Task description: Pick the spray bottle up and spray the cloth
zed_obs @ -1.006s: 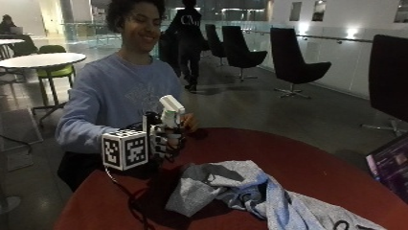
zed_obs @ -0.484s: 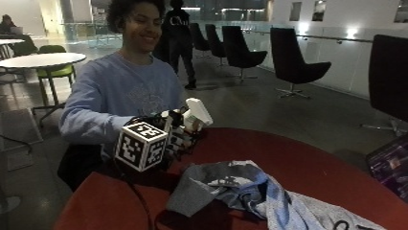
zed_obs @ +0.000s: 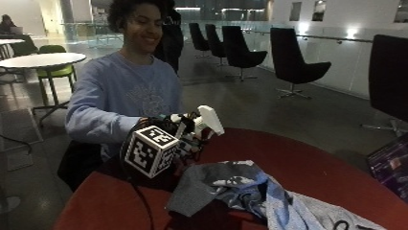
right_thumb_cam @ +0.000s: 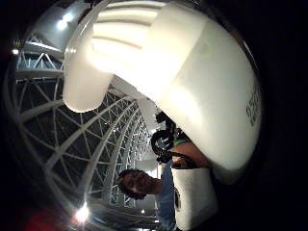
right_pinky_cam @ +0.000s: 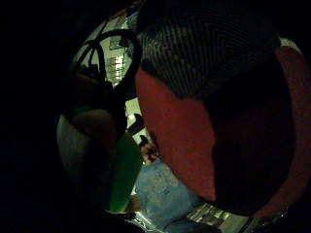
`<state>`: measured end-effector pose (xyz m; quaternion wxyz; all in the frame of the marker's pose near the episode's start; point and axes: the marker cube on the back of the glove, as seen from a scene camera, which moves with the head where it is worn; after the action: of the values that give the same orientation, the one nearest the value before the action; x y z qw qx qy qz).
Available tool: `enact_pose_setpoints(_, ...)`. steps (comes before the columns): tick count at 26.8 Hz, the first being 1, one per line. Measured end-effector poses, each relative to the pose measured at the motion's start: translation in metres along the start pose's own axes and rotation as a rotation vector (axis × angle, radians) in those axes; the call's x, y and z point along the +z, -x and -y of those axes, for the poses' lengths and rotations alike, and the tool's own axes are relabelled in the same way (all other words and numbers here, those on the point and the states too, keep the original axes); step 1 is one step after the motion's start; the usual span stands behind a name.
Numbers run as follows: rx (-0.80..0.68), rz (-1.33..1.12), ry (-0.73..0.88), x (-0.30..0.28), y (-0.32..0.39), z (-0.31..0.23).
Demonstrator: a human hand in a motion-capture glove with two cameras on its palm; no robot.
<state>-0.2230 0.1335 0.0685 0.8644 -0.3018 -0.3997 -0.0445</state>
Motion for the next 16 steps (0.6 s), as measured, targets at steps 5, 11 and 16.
enact_pose_setpoints(5, 0.0, -0.003, 0.0, 0.0009, -0.0032, 0.0021)
enact_pose_setpoints(11, 0.002, 0.008, 0.013, 0.0036, -0.0016, 0.0031)
enact_pose_setpoints(16, 0.002, 0.016, 0.012, 0.0045, 0.0008, 0.0047)
